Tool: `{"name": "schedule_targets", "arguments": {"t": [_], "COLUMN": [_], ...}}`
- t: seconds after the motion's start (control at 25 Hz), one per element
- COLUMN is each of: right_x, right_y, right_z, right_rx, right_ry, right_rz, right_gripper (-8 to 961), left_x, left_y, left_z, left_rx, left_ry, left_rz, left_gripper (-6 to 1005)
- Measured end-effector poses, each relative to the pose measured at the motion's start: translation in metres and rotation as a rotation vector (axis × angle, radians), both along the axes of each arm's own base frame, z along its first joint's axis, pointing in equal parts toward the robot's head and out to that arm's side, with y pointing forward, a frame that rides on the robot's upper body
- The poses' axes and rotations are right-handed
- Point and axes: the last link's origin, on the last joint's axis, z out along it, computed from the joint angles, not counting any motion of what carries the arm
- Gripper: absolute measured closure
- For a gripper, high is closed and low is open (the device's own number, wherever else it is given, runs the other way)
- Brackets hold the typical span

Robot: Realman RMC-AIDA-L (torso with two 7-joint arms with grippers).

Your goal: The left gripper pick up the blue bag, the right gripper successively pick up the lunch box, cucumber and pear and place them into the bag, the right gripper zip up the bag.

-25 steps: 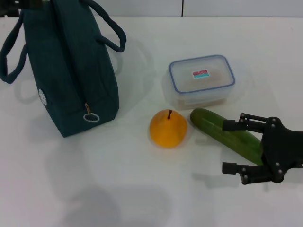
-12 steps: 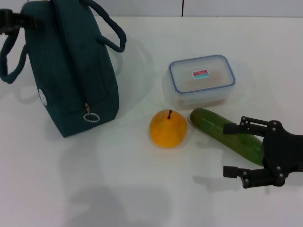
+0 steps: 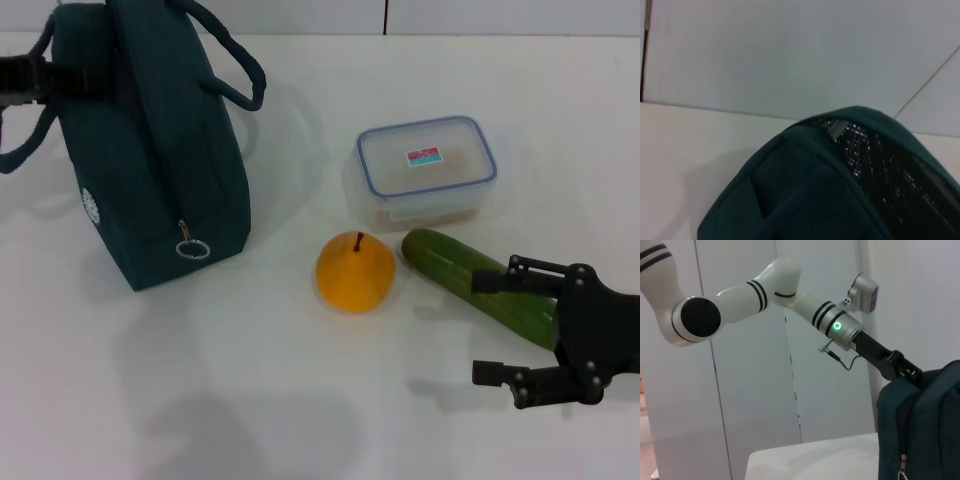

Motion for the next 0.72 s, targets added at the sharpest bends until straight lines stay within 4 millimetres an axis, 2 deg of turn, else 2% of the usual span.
{"name": "schedule_targets", "arguments": {"t": [0.2, 0.48, 0.68, 0.72], "right_x": [0.001, 0.002, 0.003, 0.004], "right_y": [-0.002, -0.004, -0.004, -0.004], "right_z": [0.000, 0.003, 0.006, 0.007], "right_rx": [-0.002, 0.008, 0.026, 0.032], "right_ry": [0.008, 0.027, 0.039, 0.040], "right_rz": [-0.004, -0.014, -0.022, -0.025], "right_gripper": [91, 91, 92, 92], "left_x": [-0.002, 0.004, 0.005, 0.005], "left_y": [-0.002, -0.002, -0.007, -0.009], "left_z": [-0.002, -0.011, -0.016, -0.017], "left_rx": [-0.011, -0.057, -0.096, -0.103], "left_ry": [0.009, 0.019, 0.007, 0.004], "left_rz": [0.003, -0.023, -0.022, -0.021], "left_gripper": [383, 576, 813, 834]}}
